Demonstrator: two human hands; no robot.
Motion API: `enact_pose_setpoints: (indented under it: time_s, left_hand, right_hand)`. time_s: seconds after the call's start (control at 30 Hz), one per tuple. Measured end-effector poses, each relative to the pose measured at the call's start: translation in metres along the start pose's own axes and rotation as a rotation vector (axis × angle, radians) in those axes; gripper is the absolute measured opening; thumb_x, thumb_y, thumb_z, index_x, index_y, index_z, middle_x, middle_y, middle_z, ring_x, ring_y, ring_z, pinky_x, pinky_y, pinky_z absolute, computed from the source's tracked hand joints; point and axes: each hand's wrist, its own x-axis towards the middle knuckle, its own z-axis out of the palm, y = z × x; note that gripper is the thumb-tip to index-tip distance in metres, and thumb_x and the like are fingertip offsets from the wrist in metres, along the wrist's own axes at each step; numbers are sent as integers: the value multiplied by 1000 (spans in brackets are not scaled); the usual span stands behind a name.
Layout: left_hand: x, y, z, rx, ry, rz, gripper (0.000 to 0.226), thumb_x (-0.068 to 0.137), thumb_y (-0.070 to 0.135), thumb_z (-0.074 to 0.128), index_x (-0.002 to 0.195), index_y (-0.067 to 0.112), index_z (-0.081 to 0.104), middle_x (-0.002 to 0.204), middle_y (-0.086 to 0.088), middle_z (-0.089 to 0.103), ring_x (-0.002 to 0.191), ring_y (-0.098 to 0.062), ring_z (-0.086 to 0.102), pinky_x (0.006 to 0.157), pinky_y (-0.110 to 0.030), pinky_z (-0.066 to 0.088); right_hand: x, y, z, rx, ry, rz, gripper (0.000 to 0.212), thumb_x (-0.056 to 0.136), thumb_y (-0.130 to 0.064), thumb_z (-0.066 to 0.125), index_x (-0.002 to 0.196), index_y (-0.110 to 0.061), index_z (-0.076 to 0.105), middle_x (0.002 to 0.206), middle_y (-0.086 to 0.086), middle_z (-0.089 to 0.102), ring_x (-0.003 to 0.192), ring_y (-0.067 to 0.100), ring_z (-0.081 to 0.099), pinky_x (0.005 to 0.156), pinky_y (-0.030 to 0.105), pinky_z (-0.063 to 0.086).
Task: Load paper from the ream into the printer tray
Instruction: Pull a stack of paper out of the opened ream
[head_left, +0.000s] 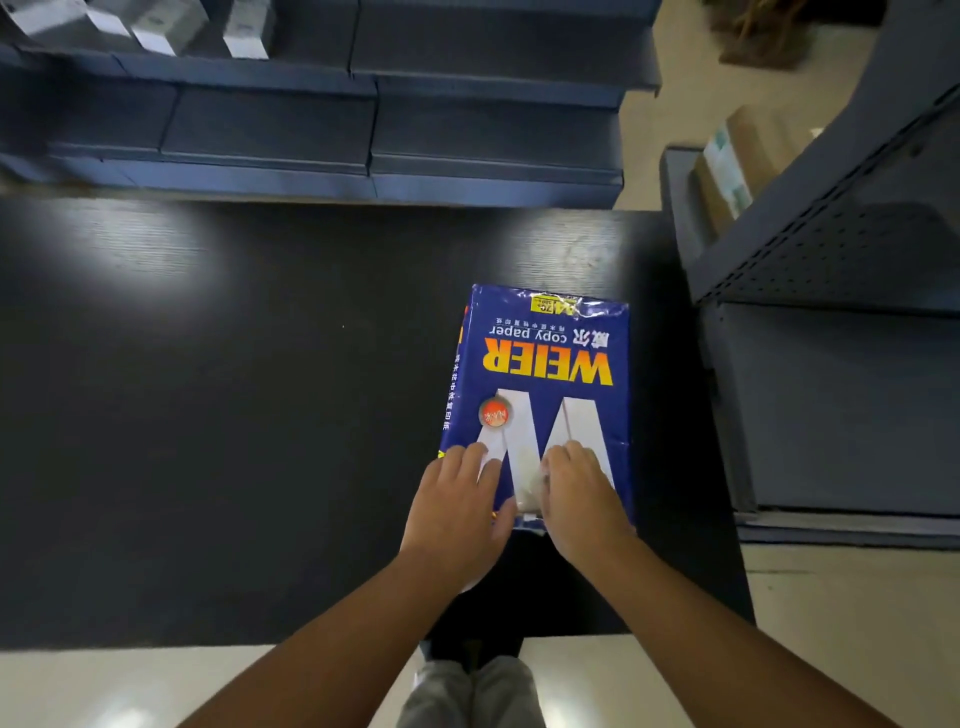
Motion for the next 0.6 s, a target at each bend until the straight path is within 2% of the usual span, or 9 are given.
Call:
enact_pose_setpoints:
  time_s: [0.17, 0.37, 0.5, 0.6]
  left_hand:
    - [1, -2, 1, -1, -21, 3, 49, 93, 54, 42, 133, 26, 37, 145, 2, 41, 135, -19, 33, 106, -37, 40]
    - [-6, -6, 5, -6, -20, 8, 47, 94, 52, 42, 134, 27, 37, 147, 3, 40, 137, -17, 31, 107, -36, 39]
    - [-10, -5, 7, -18, -14, 2, 46, 94, 52, 42, 133, 27, 39, 146, 3, 41, 137, -17, 31, 107, -35, 41]
    - [-11, -2, 7, -28, 1, -13, 46, 95, 52, 39, 133, 26, 40, 146, 3, 41, 137, -17, 31, 108, -35, 41]
  right_hand:
    - [8, 5, -2, -87, -52, -2, 50, 89, -28, 72, 132, -17, 49, 133, 4, 55, 120, 20, 51, 104, 29, 43]
    - [8, 6, -5, -253, -89, -145, 60, 87, -28, 74, 136, -14, 43, 136, 8, 51, 124, 22, 48, 107, 33, 39]
    - [-8, 6, -4, -277, -86, -222, 48, 90, -18, 70, 131, -12, 46, 130, 9, 53, 118, 23, 49, 101, 32, 41]
    - [-38, 14, 0, -200, -53, -279, 32, 95, -12, 60, 125, -8, 51, 126, 11, 53, 119, 28, 50, 100, 38, 40]
